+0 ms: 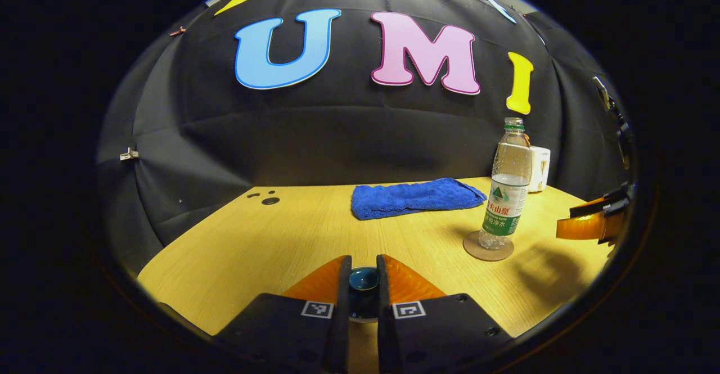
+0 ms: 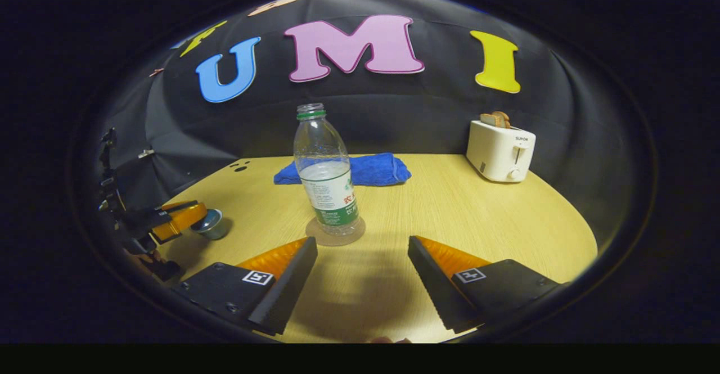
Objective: Open the teacup lid with one hand, grasp the water bottle and pour water into the teacup with the other hand; after pouring, place the water bottle on the coaster and then close the teacup lid.
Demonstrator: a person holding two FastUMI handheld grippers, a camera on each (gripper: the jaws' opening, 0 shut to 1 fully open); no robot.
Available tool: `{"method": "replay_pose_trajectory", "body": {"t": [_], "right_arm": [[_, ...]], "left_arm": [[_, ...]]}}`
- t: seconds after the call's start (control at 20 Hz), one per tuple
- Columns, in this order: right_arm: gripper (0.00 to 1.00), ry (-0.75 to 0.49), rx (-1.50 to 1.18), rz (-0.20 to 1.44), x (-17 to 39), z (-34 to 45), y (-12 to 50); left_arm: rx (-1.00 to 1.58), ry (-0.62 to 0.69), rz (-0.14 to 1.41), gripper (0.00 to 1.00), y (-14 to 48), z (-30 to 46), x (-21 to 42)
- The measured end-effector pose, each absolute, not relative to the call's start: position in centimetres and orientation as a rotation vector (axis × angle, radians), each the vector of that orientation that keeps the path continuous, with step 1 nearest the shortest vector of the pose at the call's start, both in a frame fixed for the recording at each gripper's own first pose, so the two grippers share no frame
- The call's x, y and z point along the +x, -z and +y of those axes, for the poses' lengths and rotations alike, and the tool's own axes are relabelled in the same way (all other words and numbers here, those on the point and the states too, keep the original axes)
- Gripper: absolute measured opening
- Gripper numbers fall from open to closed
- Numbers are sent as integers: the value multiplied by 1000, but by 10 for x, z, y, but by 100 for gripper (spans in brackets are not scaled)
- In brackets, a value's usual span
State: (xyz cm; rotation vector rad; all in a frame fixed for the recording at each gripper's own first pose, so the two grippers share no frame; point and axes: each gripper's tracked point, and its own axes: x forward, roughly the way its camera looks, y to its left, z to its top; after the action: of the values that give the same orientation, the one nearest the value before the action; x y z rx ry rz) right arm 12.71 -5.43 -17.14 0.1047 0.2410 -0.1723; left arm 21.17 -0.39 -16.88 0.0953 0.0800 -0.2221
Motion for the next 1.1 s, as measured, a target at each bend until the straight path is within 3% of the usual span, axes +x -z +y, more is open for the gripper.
{"method": "replay_pose_trajectory", "body": {"t": [0.15,0.25,0.55,0.65,0.7,0.75,0.8,1.1], "right_arm": [[100,160,107,238,128,-50,170],[100,153,100,237,126,-49,170],[100,149,83,231,126,-50,159],[100,147,76,222,124,-52,143],[95,144,74,209,123,-52,132],[100,143,68,197,120,-53,120],[100,141,57,188,118,-53,108],[100,129,71,126,84,-40,40]], "left_arm": [[91,225,73,28,168,-4,211],[88,226,74,25,172,-4,213],[80,216,64,34,164,-2,207],[94,211,55,61,151,1,200],[100,206,53,70,141,4,195],[106,200,53,72,132,6,190],[113,196,56,83,123,8,183],[100,213,11,88,34,3,126]]}}
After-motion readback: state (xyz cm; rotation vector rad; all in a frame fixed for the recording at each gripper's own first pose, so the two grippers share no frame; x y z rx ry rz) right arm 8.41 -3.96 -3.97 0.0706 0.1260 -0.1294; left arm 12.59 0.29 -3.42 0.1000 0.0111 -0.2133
